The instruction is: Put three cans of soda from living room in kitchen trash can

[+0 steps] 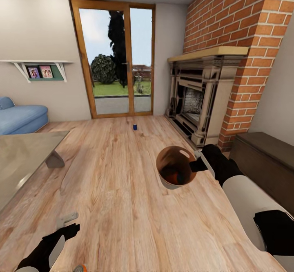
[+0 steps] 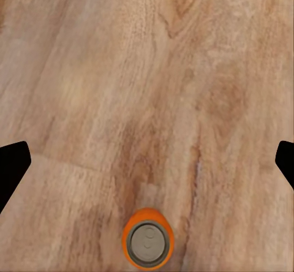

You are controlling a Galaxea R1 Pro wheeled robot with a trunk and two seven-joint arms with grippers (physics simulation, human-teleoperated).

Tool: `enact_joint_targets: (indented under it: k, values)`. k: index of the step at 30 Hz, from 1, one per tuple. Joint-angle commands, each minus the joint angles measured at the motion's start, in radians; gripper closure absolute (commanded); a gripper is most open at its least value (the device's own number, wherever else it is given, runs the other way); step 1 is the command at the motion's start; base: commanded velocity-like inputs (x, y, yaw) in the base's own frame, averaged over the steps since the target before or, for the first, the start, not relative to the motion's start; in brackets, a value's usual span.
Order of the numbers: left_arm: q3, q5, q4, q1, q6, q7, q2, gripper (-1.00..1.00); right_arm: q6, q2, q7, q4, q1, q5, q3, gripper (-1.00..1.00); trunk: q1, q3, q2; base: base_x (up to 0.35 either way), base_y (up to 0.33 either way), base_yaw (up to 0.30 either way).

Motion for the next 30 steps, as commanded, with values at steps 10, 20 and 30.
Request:
enact_joint_targets:
  k: [10, 20, 30]
  values:
    - [0.000, 0.000, 0.000, 0.000, 0.000, 0.000, 0.000, -1.00, 0.000, -0.001, 0.001, 0.000, -0.001, -0.010, -0.001, 1.00, 0.038, -0.031, -0.070, 0.000, 0.000, 0.000]
    - [0.000, -0.001, 0.002, 0.000, 0.000, 0.000, 0.000, -1.00, 0.000, -0.001, 0.001, 0.000, 0.000, -0.011, 0.001, 1.00, 0.077, -0.063, -0.140, 0.000, 0.000, 0.000]
    - [0.000, -0.002, 0.002, 0.000, 0.000, 0.000, 0.000, -1.00, 0.000, 0.000, 0.001, 0.001, 0.001, -0.011, 0.003, 1.00, 0.115, -0.094, -0.210, 0.000, 0.000, 0.000]
